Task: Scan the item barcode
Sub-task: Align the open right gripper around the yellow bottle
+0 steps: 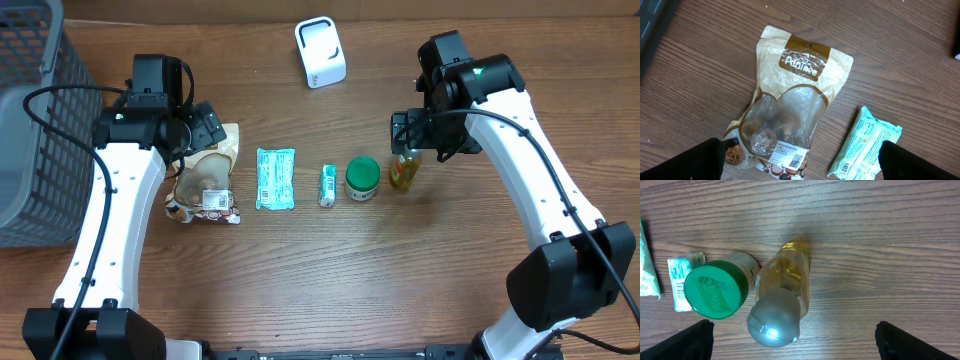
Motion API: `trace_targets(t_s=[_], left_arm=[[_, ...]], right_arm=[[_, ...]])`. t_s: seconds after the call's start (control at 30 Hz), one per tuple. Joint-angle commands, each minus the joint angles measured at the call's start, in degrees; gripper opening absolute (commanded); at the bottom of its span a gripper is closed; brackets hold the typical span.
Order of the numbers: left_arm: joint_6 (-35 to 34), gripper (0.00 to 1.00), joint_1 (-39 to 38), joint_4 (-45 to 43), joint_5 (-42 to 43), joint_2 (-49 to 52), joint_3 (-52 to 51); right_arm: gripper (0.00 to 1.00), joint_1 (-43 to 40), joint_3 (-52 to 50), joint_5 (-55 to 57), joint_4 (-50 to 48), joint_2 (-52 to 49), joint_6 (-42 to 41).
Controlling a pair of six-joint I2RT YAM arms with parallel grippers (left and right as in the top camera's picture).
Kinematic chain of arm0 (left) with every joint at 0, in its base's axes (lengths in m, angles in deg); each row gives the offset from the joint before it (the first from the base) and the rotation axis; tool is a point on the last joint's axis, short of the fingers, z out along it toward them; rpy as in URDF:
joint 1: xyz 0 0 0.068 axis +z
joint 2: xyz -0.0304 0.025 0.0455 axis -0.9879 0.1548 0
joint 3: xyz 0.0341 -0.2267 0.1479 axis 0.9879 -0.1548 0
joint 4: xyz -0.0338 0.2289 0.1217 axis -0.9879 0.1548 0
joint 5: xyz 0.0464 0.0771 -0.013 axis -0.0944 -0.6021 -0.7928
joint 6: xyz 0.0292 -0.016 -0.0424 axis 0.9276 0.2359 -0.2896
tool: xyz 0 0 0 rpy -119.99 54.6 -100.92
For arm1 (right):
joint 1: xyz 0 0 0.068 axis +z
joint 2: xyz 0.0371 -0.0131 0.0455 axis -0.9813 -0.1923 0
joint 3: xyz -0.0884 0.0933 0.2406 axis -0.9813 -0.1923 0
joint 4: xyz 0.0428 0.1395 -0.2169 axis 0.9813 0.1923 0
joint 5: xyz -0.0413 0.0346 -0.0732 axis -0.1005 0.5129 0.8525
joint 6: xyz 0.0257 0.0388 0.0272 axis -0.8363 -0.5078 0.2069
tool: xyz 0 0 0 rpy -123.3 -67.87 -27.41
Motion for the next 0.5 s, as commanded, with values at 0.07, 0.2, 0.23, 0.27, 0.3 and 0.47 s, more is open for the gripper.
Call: trace_targets(t_s=[0.07,0.2,0.23,0.27,0.3,0.47], left_arm=[[0.39,1.0,0.2,0.0,0.46,0.15,0.55],[0.39,1.0,0.2,0.0,0.46,0.15,0.55],[0.39,1.0,0.2,0.0,0.46,0.15,0.55],[0.39,1.0,0.2,0.0,0.46,0.15,0.55],[0.39,0.99,0.2,0.0,0.46,0.15,0.55],[0.39,1.0,0.2,0.0,0.46,0.15,0.55]], right_arm=[[1.0,-0.17,-0.2,0.59,-0.04,0.0,-0.37],[1.0,-0.17,-0.2,0.59,0.11,0.0,-0.35],[1.0,-0.17,-0.2,0.61,0.09,0.0,-0.37],[1.0,-0.17,-0.2,0.59,0.09,0.0,-0.37],[1.0,-0.17,-0.2,0.59,0.11,0.0,-0.37],[1.0,-0.17,-0.2,0.57,0.26,0.0,-0.37]])
